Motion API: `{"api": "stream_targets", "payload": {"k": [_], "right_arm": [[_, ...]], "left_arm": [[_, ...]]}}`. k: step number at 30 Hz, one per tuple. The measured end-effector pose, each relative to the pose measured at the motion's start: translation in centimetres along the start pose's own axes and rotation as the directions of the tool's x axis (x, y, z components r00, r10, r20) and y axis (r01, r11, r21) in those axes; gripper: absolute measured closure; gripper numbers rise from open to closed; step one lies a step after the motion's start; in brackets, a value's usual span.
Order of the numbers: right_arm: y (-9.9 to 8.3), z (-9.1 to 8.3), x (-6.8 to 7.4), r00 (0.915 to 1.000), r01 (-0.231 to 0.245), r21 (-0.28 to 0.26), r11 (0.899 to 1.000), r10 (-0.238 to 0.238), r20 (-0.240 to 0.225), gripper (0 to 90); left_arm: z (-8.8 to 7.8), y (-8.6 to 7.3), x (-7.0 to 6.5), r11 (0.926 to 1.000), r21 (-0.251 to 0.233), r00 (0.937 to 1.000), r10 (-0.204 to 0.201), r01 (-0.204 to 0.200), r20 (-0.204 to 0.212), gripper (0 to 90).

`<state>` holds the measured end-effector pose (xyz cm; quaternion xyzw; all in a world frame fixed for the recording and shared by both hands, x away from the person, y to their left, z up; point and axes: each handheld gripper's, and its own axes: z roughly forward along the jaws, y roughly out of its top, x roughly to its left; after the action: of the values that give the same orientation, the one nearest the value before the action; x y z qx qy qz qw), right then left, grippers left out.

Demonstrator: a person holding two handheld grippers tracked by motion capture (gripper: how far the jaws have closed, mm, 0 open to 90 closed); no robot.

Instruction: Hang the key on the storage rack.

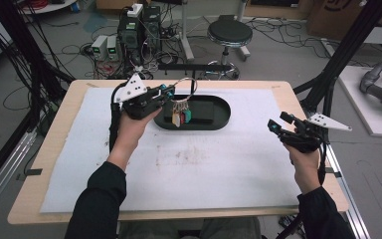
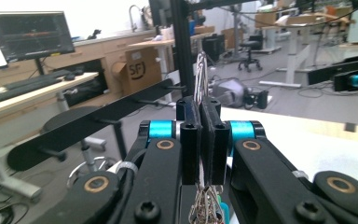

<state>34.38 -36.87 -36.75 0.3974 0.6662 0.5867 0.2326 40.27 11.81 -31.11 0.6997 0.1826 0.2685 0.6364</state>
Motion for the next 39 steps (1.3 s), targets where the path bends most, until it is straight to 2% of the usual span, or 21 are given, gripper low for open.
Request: {"api": "stream_targets", "payload": {"k": [1,4,7,11,19,21,25,28,31,37,39], "right_arm": [[0.0,0.0,0.0,1.0000,0.001,-0.001,1.000,-0.001,0.003,29.3],[-0.2,0.1,-0.1,0.9999,-0.006,0.007,1.000,0.005,0.011,29.3],[-0.3,0.2,-0.2,0.9998,-0.011,0.012,1.000,0.011,0.015,29.3],[-0.3,0.1,-0.2,0.9998,-0.011,0.011,1.000,0.011,0.016,29.3],[-0.4,0.2,-0.2,0.9998,-0.015,0.015,1.000,0.015,0.015,29.4],[-0.4,0.3,-0.2,0.9998,-0.012,0.014,1.000,0.011,0.016,29.4],[-0.4,0.3,-0.2,0.9999,-0.012,0.020,1.000,0.012,0.009,29.8],[-0.4,0.4,-0.1,1.0000,-0.008,0.024,1.000,0.008,0.004,31.1],[-0.4,0.5,-0.1,1.0000,-0.001,0.026,1.000,0.001,-0.006,32.7],[-0.5,0.6,0.0,1.0000,0.000,0.032,0.999,0.000,-0.005,32.3],[-0.5,0.5,0.0,1.0000,-0.001,0.032,0.999,0.001,-0.005,32.2]], "left_arm": [[0.0,0.0,0.0,1.0000,0.000,1.0000,0.000,0.000,0.000,86.8],[0.1,-0.3,0.8,0.9999,0.008,0.9992,-0.007,0.007,-0.038,86.7],[0.1,-0.4,1.2,0.9998,0.012,0.9986,-0.012,0.013,-0.052,86.7],[0.2,-0.8,2.2,0.9993,0.027,0.9955,-0.024,0.027,-0.092,86.7],[0.6,-1.4,3.3,0.9975,0.050,0.9907,-0.044,0.050,-0.129,86.7],[0.9,-1.7,3.7,0.9969,0.052,0.9874,-0.051,0.059,-0.150,86.7],[1.1,-2.2,4.2,0.9958,0.043,0.9837,-0.072,0.080,-0.165,86.7],[1.4,-2.8,4.7,0.9924,0.065,0.9774,-0.090,0.104,-0.191,86.7],[1.5,-3.1,4.9,0.9911,0.070,0.9751,-0.097,0.113,-0.199,86.7],[1.9,-3.8,5.6,0.9859,0.060,0.9638,-0.139,0.156,-0.227,86.7],[1.9,-4.0,5.7,0.9848,0.055,0.9620,-0.148,0.165,-0.229,86.7]]}}
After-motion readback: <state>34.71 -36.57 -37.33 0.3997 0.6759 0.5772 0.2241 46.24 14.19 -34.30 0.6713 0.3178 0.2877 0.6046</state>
